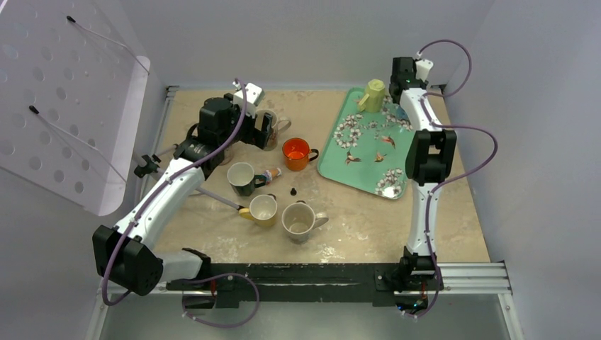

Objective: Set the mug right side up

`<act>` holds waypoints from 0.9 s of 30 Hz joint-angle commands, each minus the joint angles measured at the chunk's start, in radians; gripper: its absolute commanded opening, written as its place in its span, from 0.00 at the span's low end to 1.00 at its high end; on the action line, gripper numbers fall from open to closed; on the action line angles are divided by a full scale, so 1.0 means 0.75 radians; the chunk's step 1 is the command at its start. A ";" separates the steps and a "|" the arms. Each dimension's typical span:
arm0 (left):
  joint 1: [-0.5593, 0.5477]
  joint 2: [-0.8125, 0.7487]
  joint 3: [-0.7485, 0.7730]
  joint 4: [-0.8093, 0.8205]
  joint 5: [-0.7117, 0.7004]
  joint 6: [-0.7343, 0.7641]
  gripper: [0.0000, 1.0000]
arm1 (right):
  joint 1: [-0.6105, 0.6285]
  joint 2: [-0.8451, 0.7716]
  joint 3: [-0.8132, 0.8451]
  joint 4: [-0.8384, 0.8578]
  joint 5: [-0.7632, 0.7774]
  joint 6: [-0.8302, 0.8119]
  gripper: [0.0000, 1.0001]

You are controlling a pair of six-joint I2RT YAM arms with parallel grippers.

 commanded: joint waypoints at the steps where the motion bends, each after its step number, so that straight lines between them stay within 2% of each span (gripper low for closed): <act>1: 0.012 -0.040 0.003 0.060 0.024 -0.009 0.95 | -0.004 -0.042 -0.126 0.024 -0.054 -0.023 0.43; 6: 0.012 -0.039 0.002 0.060 0.033 -0.005 0.95 | -0.006 -0.168 -0.350 0.195 -0.104 -0.073 0.48; 9: 0.012 -0.039 -0.001 0.066 0.049 -0.007 0.95 | -0.006 -0.149 -0.324 0.202 -0.132 -0.105 0.53; 17: 0.014 -0.053 -0.009 0.060 0.035 0.014 0.94 | -0.014 -0.064 -0.218 0.195 -0.109 -0.130 0.52; 19: 0.014 -0.054 -0.008 0.063 0.032 0.021 0.94 | -0.014 -0.049 -0.225 0.228 -0.150 -0.168 0.48; 23: 0.014 -0.046 0.001 0.064 0.029 0.020 0.94 | -0.014 -0.022 -0.198 0.180 -0.147 -0.164 0.34; 26: 0.014 -0.043 0.006 0.060 0.051 0.014 0.94 | -0.014 -0.046 -0.252 0.216 -0.145 -0.163 0.30; 27: 0.014 -0.042 0.006 0.054 0.061 0.008 0.94 | -0.014 -0.050 -0.263 0.226 -0.144 -0.164 0.24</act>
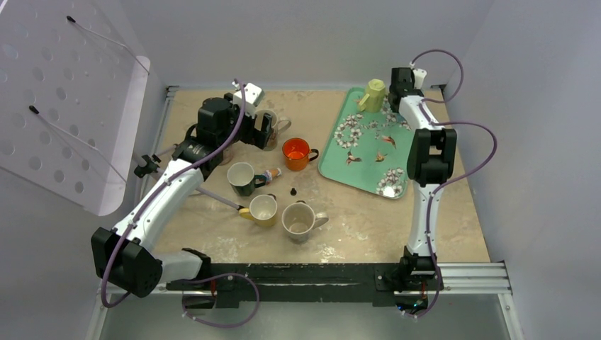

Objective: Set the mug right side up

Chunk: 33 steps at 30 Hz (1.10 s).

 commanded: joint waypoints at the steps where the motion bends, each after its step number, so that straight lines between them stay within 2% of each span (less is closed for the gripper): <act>1: 0.014 -0.028 0.006 0.047 0.045 -0.004 0.94 | -0.005 -0.013 -0.027 0.083 -0.016 -0.028 0.17; 3: 0.014 -0.033 0.005 0.036 0.059 -0.014 0.94 | -0.004 -0.034 -0.038 0.092 -0.015 -0.034 0.00; 8: 0.014 -0.033 0.035 -0.029 0.138 -0.049 0.95 | -0.005 -0.210 -0.179 0.229 -0.136 -0.113 0.00; 14: 0.014 -0.010 0.084 -0.086 0.335 -0.187 0.99 | -0.004 -0.676 -0.630 0.579 -0.384 -0.109 0.00; 16: 0.014 0.001 0.088 -0.058 0.393 -0.222 0.98 | -0.004 -0.764 -0.710 0.619 -0.479 -0.099 0.00; 23: 0.012 0.018 0.078 0.103 0.589 -0.333 0.92 | -0.004 -0.977 -0.798 0.625 -0.727 -0.051 0.00; 29: -0.001 0.061 0.100 0.381 0.771 -0.661 0.92 | 0.003 -1.218 -0.860 0.725 -1.182 0.013 0.00; 33: -0.028 0.085 0.130 0.539 0.818 -0.814 0.95 | 0.088 -1.394 -0.835 0.751 -1.301 0.076 0.00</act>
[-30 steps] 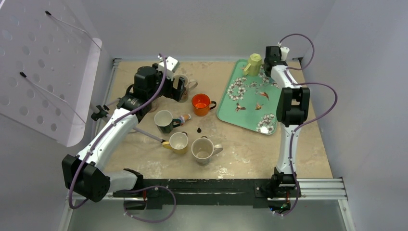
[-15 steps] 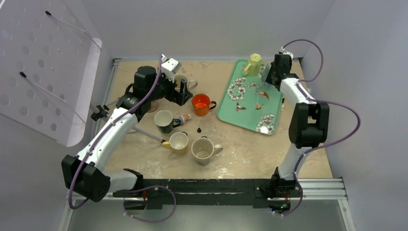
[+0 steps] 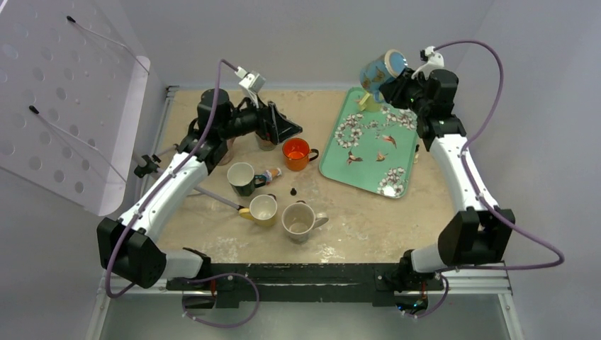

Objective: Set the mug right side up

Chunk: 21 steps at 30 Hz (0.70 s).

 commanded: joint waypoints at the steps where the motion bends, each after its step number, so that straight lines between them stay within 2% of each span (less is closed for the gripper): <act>1: -0.033 0.011 0.080 0.334 0.131 -0.256 0.96 | 0.102 -0.249 0.099 0.265 -0.296 0.077 0.00; 4: -0.035 -0.005 0.068 0.509 0.154 -0.369 0.99 | 0.206 -0.326 0.136 0.254 -0.325 0.071 0.00; 8: -0.060 -0.001 0.125 0.641 0.179 -0.457 1.00 | 0.281 -0.400 0.081 0.358 -0.392 0.210 0.00; 12: -0.067 0.001 0.128 0.680 0.092 -0.567 1.00 | 0.349 -0.437 0.064 0.425 -0.427 0.292 0.00; 16: -0.068 -0.011 0.131 0.740 0.085 -0.562 0.99 | 0.408 -0.447 0.046 0.469 -0.465 0.336 0.00; 21: -0.071 -0.007 0.168 0.747 0.082 -0.573 0.93 | 0.461 -0.450 0.014 0.507 -0.496 0.354 0.00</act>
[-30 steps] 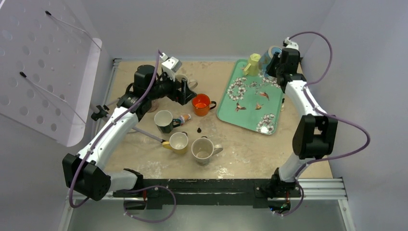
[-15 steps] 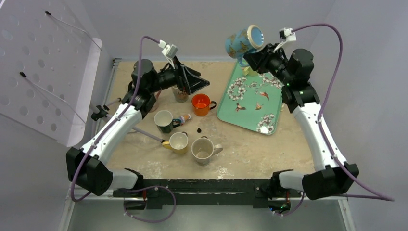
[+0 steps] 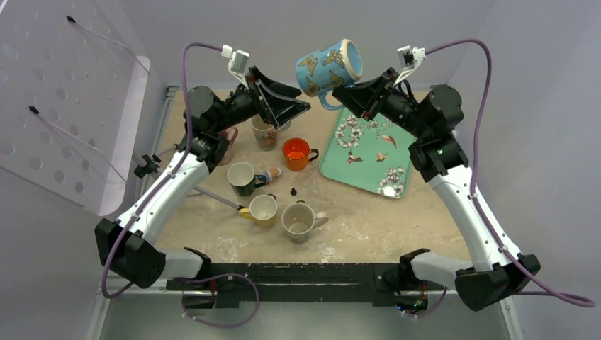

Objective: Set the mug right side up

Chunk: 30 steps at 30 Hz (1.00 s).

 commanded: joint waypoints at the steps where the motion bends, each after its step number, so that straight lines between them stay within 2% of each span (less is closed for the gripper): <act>1: -0.003 -0.023 0.075 0.103 -0.025 -0.046 0.91 | 0.044 -0.040 0.020 0.195 -0.033 0.035 0.00; 7: -0.010 -0.025 0.076 0.115 -0.020 -0.083 0.75 | 0.063 -0.027 -0.013 0.185 -0.074 0.042 0.00; 8: -0.014 -0.024 0.079 0.110 -0.033 -0.096 0.69 | 0.074 -0.013 -0.023 0.201 -0.084 0.051 0.00; 11: -0.022 -0.028 0.080 0.050 -0.115 -0.169 0.43 | 0.116 0.026 -0.078 0.283 -0.121 0.058 0.00; 15: -0.022 -0.056 0.058 0.028 -0.130 -0.181 0.25 | 0.126 0.053 -0.183 0.332 -0.150 0.028 0.00; 17: -0.022 -0.071 0.034 -0.004 -0.123 -0.146 0.03 | 0.126 0.070 -0.212 0.352 -0.175 0.023 0.00; 19: -0.023 -0.087 0.025 -0.135 -0.175 -0.057 0.00 | 0.126 0.104 -0.196 0.284 -0.165 0.012 0.00; 20: -0.021 -0.095 0.026 -0.234 -0.244 -0.005 0.00 | 0.122 0.123 -0.175 0.217 -0.144 -0.006 0.15; 21: -0.020 -0.104 0.029 -0.336 -0.302 0.084 0.00 | 0.111 0.138 -0.156 0.140 -0.095 -0.024 0.38; 23: -0.020 -0.111 0.044 -0.516 -0.425 0.348 0.00 | 0.083 0.159 -0.122 -0.006 0.043 -0.047 0.73; 24: -0.020 -0.111 0.054 -0.621 -0.492 0.544 0.00 | 0.068 0.168 -0.106 -0.075 0.132 -0.060 0.86; 25: -0.022 -0.108 0.070 -0.677 -0.548 0.627 0.00 | 0.054 0.185 -0.083 -0.149 0.205 -0.082 0.97; 26: -0.020 -0.098 0.097 -0.729 -0.600 0.795 0.00 | 0.043 0.205 -0.052 -0.234 0.272 -0.106 0.98; 29: -0.020 -0.032 0.263 -0.912 -0.676 1.068 0.00 | 0.018 0.252 0.022 -0.344 0.412 -0.156 0.98; 30: -0.020 0.024 0.382 -1.001 -0.684 1.155 0.00 | 0.009 0.269 0.048 -0.374 0.468 -0.168 0.98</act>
